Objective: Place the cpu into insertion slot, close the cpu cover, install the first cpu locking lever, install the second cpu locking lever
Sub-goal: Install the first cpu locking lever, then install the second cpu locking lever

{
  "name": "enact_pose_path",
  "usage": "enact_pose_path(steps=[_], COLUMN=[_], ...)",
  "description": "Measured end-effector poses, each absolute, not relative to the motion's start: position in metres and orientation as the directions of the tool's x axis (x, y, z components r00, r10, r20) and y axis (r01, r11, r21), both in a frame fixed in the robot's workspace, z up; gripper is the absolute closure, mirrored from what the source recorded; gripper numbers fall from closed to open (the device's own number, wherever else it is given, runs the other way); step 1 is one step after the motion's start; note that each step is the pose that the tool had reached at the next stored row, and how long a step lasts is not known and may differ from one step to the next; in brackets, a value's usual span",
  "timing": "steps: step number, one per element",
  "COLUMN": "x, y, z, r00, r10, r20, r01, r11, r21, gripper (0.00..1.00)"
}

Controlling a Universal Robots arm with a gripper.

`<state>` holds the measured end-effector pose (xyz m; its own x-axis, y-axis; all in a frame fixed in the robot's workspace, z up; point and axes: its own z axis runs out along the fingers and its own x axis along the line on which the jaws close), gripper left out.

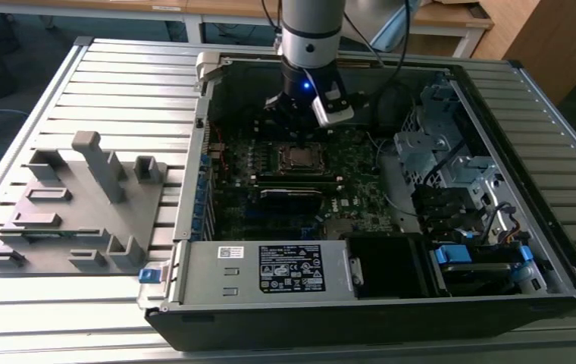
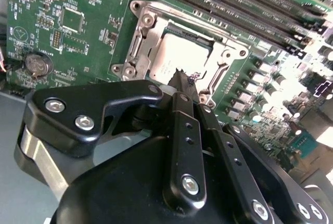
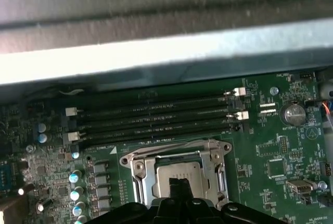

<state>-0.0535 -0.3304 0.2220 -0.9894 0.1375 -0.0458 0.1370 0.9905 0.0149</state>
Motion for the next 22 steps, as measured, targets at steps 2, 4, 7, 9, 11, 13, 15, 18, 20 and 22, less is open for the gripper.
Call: enact_pose_path(steps=[2,4,7,9,11,13,15,18,20,22], x=[-0.0535,-0.0535,-0.0535,-0.0535,-0.0535,-0.0535,-0.0535,-0.0535,-0.0534,-0.0534], y=[-0.3322,-0.3336,-0.3337,-0.3337,-0.3336,-0.3337,-0.3340,-0.3350,-0.3360,-0.3372], z=[0.2219,0.2219,0.2223,0.2226,0.2226,0.2227,0.2226,0.2226,0.2226,0.2225], r00=[-0.989,-0.989,-0.989,-0.989,-0.989,-0.989,-0.989,-0.989,-0.989,-0.989], r10=[0.138,0.138,0.138,0.138,0.138,0.140,0.140,0.140,0.140,0.140], r20=[-0.046,-0.046,-0.045,-0.045,-0.045,-0.038,-0.038,-0.038,-0.038,-0.038], r01=[0.137,0.137,0.137,0.137,0.137,0.137,0.137,0.137,0.137,0.137], r11=[0.990,0.990,0.990,0.990,0.990,0.988,0.988,0.988,0.988,0.988], r21=[0.015,0.016,0.017,0.018,0.019,0.067,0.067,0.067,0.067,0.067], gripper=[0.90,0.90,0.90,0.90,0.90,0.90,0.90,0.90,0.90,0.90])
